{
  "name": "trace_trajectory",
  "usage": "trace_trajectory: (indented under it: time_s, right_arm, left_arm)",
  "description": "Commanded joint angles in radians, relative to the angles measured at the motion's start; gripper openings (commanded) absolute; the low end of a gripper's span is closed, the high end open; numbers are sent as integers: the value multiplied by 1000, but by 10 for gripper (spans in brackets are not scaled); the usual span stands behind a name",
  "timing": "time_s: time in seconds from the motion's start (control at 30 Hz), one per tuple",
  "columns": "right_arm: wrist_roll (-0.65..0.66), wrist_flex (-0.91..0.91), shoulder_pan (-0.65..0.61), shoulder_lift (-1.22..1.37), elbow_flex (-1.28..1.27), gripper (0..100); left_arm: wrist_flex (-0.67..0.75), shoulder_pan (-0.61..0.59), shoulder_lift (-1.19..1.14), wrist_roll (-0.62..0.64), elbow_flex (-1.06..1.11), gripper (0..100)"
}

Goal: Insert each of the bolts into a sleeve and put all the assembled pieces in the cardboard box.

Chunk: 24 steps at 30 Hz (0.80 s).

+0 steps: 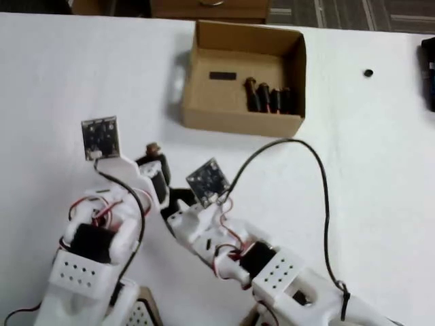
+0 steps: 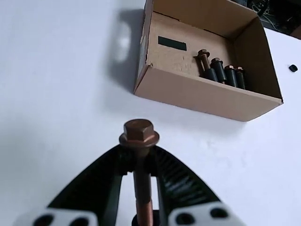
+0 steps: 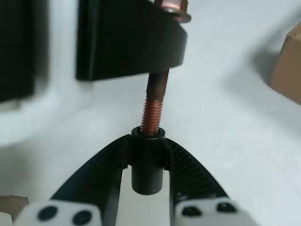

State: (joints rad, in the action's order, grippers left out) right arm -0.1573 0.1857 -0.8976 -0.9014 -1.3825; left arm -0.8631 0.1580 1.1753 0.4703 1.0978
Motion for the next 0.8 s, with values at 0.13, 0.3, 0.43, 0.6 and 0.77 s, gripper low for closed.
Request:
trace_trajectory:
  time_s: [0.13,0.3,0.43,0.6,0.77]
  right_arm:
    - [-6,-47,84,-31,74,19]
    - [-6,-51,131,-31,126,19]
    - [-6,-51,133,-30,135,19]
    - [-6,-48,133,-30,137,19]
    - [-6,-47,133,-30,137,19]
  left_arm:
    - [-49,12,20,-2,-7,22]
    - [-71,60,20,-2,-5,22]
    - [-71,97,20,-11,-2,31]
    - [-69,107,20,-120,-1,197]
    - [-68,101,20,-117,1,345]
